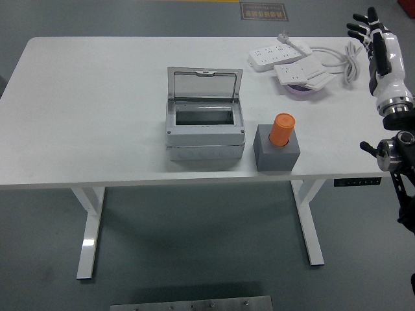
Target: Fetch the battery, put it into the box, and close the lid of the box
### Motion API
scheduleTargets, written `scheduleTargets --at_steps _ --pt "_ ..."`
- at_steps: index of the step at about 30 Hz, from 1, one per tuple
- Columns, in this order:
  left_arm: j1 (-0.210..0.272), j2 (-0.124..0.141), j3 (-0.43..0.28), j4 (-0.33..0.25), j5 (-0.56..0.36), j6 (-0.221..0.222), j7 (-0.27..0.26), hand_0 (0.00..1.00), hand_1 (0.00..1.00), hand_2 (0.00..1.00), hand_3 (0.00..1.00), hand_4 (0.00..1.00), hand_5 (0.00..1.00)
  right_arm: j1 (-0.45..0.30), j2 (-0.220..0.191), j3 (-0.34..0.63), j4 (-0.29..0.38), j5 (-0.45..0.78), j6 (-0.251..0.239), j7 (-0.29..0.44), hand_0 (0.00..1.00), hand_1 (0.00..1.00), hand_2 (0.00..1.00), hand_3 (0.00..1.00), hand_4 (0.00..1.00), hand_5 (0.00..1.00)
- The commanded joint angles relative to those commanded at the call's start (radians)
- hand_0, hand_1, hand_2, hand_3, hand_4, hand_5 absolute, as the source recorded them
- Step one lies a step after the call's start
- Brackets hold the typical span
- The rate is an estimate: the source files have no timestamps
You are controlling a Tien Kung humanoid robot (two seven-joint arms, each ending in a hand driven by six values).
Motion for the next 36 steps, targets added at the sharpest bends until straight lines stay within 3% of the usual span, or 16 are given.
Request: scheduleTargets --at_steps 6,7,12,13,17,18,19,24,25,36 --pt "-0.004 -0.002 -0.003 0.000 0.006 -0.003 0.000 0.871 0.843 0.824 0.866 0.930 0.966 -0.013 0.028 -0.021 -0.012 0.008 -0.040 0.099 0.840 0.726 0.740 0.760 0.858 0.770" --pt "-0.005 -0.002 -0.004 0.000 0.008 -0.004 0.000 0.868 0.844 0.825 0.866 0.930 0.963 -0.014 0.035 -0.025 -0.016 0.005 -0.051 0.121 0.640 0.685 0.715 0.710 0.796 0.333" --pt "-0.012 -0.004 -0.010 0.001 0.022 -0.009 0.000 0.868 0.844 0.825 0.866 0.930 0.963 -0.018 0.083 -0.023 -0.042 -0.031 -0.121 0.220 0.640 0.685 0.715 0.710 0.796 0.333" --pt "-0.014 -0.005 -0.012 0.001 0.024 -0.009 0.000 0.865 0.849 0.827 0.866 0.931 0.963 -0.020 0.095 -0.019 -0.051 -0.036 -0.134 0.239 0.648 0.711 0.748 0.766 0.803 0.287" --pt "-0.018 -0.007 -0.014 0.001 0.030 -0.011 0.000 0.865 0.849 0.827 0.866 0.931 0.963 -0.030 0.131 -0.022 -0.087 -0.046 -0.164 0.282 0.648 0.711 0.748 0.766 0.803 0.287" --pt "-0.018 -0.007 -0.014 0.002 0.031 -0.012 0.000 0.865 0.849 0.827 0.866 0.931 0.963 -0.032 0.136 -0.026 -0.095 -0.047 -0.168 0.287 0.648 0.711 0.748 0.766 0.803 0.287" --pt "-0.019 -0.008 -0.014 0.002 0.031 -0.013 0.000 0.861 0.860 0.828 0.866 0.932 0.964 -0.034 0.144 -0.035 -0.108 -0.048 -0.173 0.294 0.703 0.754 0.790 0.813 0.799 0.203" --pt "-0.022 -0.014 -0.013 0.002 0.036 -0.018 0.000 0.861 0.860 0.828 0.866 0.932 0.964 -0.037 0.168 -0.071 -0.161 -0.042 -0.185 0.317 0.703 0.754 0.790 0.813 0.799 0.203" --pt "-0.023 -0.015 -0.013 0.002 0.037 -0.020 0.000 0.856 0.883 0.842 0.866 0.932 0.963 -0.036 0.173 -0.080 -0.175 -0.038 -0.187 0.323 0.684 0.774 0.822 0.829 0.779 0.127" --pt "-0.033 -0.020 -0.019 0.003 0.051 -0.031 0.000 0.851 0.888 0.842 0.865 0.931 0.962 -0.029 0.204 -0.135 -0.269 -0.017 -0.188 0.336 0.721 0.776 0.830 0.844 0.797 0.164"
